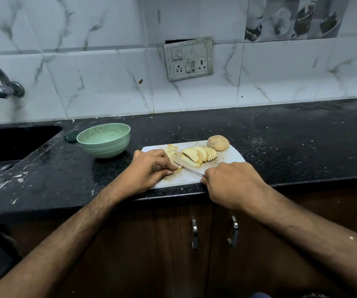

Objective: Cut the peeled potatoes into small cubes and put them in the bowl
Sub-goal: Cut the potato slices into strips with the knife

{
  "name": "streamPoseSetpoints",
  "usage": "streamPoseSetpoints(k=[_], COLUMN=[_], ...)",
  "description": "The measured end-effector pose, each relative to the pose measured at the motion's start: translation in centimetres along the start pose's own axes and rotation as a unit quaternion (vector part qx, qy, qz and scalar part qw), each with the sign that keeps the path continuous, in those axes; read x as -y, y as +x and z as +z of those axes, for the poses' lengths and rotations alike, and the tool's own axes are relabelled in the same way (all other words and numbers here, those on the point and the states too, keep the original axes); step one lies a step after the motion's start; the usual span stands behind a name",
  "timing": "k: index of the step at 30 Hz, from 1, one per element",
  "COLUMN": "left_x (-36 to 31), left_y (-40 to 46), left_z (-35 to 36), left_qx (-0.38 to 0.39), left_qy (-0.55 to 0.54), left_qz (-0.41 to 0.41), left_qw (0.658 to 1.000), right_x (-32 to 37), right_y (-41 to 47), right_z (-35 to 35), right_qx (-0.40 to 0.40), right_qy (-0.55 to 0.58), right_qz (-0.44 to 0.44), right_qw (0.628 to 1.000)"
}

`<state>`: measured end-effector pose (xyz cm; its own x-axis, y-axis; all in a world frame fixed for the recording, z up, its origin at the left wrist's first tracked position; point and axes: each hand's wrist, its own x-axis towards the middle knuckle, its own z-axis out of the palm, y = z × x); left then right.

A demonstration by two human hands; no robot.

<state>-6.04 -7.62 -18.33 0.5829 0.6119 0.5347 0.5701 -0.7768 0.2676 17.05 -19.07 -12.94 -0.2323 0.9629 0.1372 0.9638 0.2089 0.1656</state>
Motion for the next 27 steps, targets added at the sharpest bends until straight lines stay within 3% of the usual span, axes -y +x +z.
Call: streamPoseSetpoints(k=[4,8,15,21,27], left_x=[-0.1,-0.6,-0.7,-0.1,0.2], left_y=[-0.2,-0.4,-0.1,-0.4,-0.8], left_z=[0.0,-0.1,-0.2,0.0,0.0], left_qx=[-0.012,-0.044,-0.032,-0.025,-0.105], left_qy=[0.008,0.017,-0.008,-0.01,0.016], left_qz=[0.012,0.023,0.02,0.006,-0.048], left_qw=[1.0,0.999,0.999,1.0,0.993], right_x=[0.3,-0.7,0.3,2.0,0.2], right_y=[0.6,-0.2,-0.6,0.8,0.0], right_z=[0.6,-0.6,-0.9,0.5,-0.9], right_qx=[-0.035,-0.016,0.019,-0.025,-0.002], right_qy=[-0.028,0.011,0.025,-0.015,0.033], right_qz=[-0.01,0.001,0.011,-0.013,0.009], right_qw=[0.999,1.0,0.999,0.999,0.999])
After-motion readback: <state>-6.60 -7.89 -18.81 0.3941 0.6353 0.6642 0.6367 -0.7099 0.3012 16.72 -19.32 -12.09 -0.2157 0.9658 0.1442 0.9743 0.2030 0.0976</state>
